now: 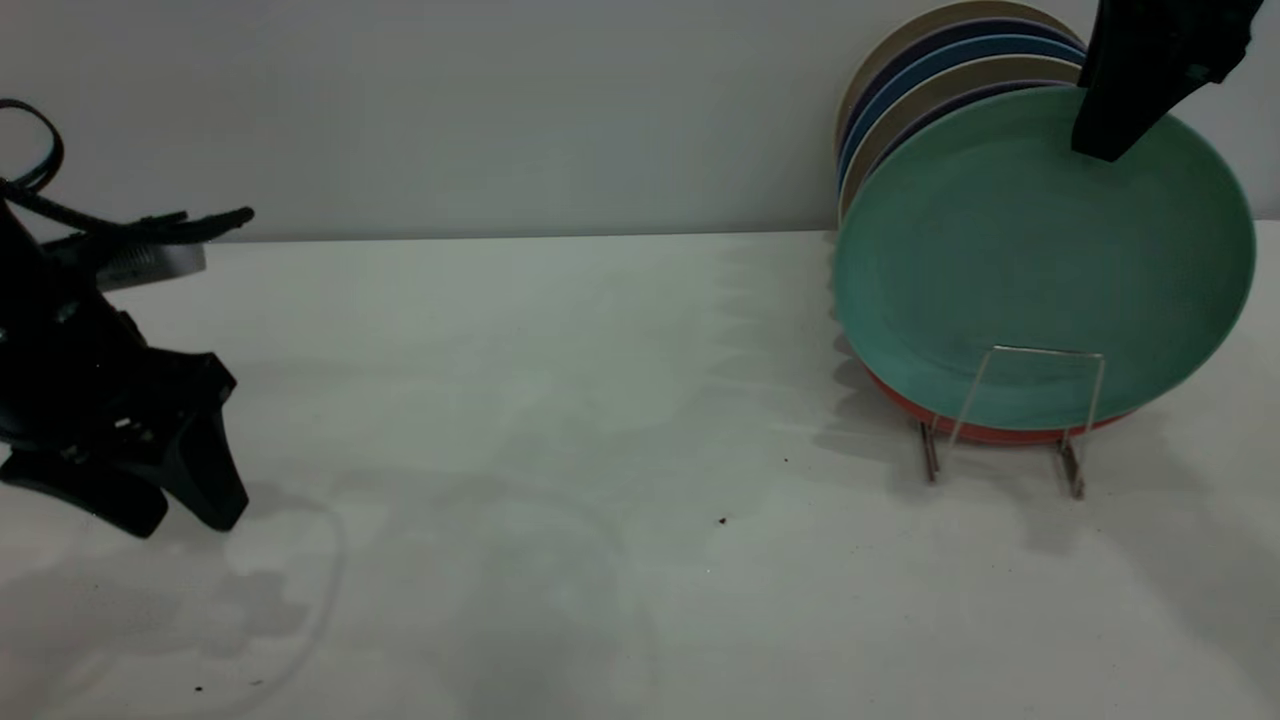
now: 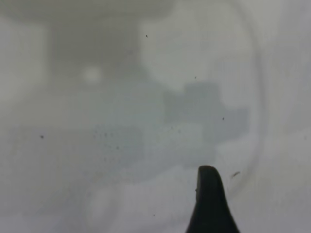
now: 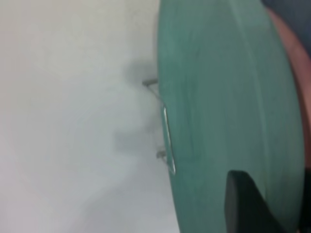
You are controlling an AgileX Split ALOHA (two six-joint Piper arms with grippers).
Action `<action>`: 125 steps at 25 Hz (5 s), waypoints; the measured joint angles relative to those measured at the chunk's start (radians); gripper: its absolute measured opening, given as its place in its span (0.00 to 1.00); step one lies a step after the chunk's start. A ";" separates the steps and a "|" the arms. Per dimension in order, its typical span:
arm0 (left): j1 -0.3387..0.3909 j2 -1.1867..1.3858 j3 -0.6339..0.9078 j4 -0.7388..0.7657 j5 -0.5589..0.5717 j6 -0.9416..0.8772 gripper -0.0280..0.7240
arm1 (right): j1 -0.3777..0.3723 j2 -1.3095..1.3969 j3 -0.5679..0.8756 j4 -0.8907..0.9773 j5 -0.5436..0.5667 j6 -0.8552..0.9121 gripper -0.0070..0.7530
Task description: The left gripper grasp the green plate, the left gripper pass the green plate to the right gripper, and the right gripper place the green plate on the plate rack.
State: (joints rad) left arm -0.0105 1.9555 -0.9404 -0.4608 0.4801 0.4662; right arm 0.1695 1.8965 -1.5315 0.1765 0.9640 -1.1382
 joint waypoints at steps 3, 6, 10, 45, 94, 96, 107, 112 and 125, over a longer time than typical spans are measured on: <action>0.000 0.000 -0.035 0.015 0.022 -0.019 0.75 | 0.000 0.000 0.000 0.001 0.015 0.063 0.34; 0.000 0.000 -0.066 0.017 0.046 -0.022 0.75 | 0.000 0.000 0.000 0.000 0.024 0.082 0.37; 0.000 0.000 -0.076 0.021 0.064 -0.026 0.75 | 0.000 0.000 0.000 0.000 0.024 0.088 0.38; -0.001 -0.664 -0.050 0.303 0.359 -0.260 0.75 | 0.070 -0.488 0.221 -0.127 0.263 1.078 0.47; -0.001 -1.879 0.454 0.363 0.650 -0.355 0.75 | 0.072 -1.837 1.059 -0.138 0.172 1.047 0.47; -0.001 -1.879 0.454 0.355 0.650 -0.354 0.75 | 0.072 -1.838 1.059 -0.144 0.172 1.057 0.47; -0.001 -1.891 0.454 0.348 0.650 -0.356 0.75 | 0.072 -1.838 1.059 -0.145 0.172 1.058 0.47; -0.001 -1.891 0.454 0.348 0.650 -0.357 0.75 | 0.070 -1.838 1.059 -0.145 0.172 1.058 0.47; -0.001 -1.975 0.454 0.347 0.651 -0.357 0.75 | -0.169 -1.913 1.059 -0.144 0.175 1.058 0.47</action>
State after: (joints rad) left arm -0.0114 -0.0197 -0.4862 -0.1134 1.1316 0.1089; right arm 0.0000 -0.0166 -0.4725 0.0323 1.1388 -0.0801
